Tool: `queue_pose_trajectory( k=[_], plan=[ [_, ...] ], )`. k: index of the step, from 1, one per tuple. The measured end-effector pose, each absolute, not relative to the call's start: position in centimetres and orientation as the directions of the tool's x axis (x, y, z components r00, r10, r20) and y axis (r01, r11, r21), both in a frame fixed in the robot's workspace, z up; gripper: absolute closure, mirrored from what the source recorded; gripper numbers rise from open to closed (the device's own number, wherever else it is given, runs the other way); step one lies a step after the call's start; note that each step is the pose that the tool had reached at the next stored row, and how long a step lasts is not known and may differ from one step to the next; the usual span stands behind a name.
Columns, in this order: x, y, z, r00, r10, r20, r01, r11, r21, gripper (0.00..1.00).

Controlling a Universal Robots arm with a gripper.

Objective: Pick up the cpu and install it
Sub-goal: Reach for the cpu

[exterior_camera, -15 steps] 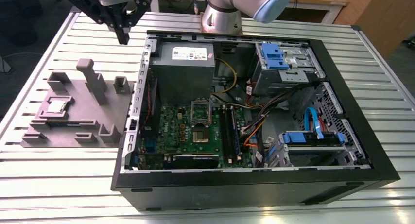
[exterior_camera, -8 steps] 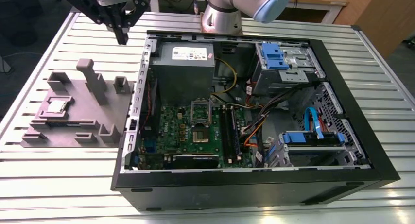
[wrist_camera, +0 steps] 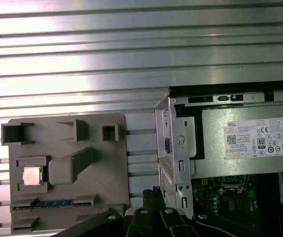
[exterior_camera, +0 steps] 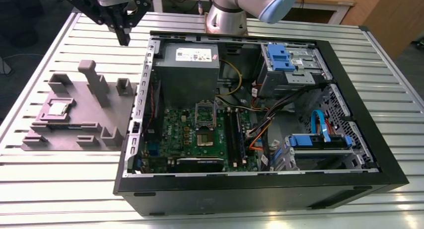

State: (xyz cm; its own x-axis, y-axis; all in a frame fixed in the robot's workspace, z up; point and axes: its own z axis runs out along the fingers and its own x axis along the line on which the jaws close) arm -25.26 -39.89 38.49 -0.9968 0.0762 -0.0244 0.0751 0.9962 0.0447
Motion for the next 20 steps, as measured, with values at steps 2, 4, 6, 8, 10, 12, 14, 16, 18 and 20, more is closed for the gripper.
queue_pose_trajectory(
  k=[2, 4, 6, 8, 10, 12, 14, 16, 18, 20],
  plan=[
    [-25.29, -39.9, 38.49, -0.997, 0.076, -0.024, 0.075, 0.996, 0.045, 0.9],
    [-25.33, -39.89, 38.48, -0.997, 0.076, -0.024, 0.075, 0.996, 0.045, 0.9],
    [-25.37, -39.89, 38.48, -0.997, 0.076, -0.024, 0.075, 0.996, 0.045, 0.9],
    [-25.42, -39.89, 38.48, -0.997, 0.076, -0.024, 0.075, 0.996, 0.045, 0.9],
    [-25.46, -39.89, 38.47, -0.997, 0.076, -0.024, 0.075, 0.996, 0.045, 0.9],
    [-25.5, -39.89, 38.47, -0.997, 0.076, -0.024, 0.075, 0.996, 0.045, 0.9],
    [-25.55, -39.9, 38.46, -0.997, 0.076, -0.024, 0.075, 0.996, 0.045, 0.9],
    [-25.59, -39.89, 38.45, -0.997, 0.076, -0.024, 0.075, 0.996, 0.045, 0.9],
    [-25.63, -39.9, 38.45, -0.997, 0.076, -0.024, 0.075, 0.996, 0.045, 0.9],
    [-25.67, -39.89, 38.45, -0.997, 0.076, -0.024, 0.075, 0.996, 0.045, 0.9]
  ],
)
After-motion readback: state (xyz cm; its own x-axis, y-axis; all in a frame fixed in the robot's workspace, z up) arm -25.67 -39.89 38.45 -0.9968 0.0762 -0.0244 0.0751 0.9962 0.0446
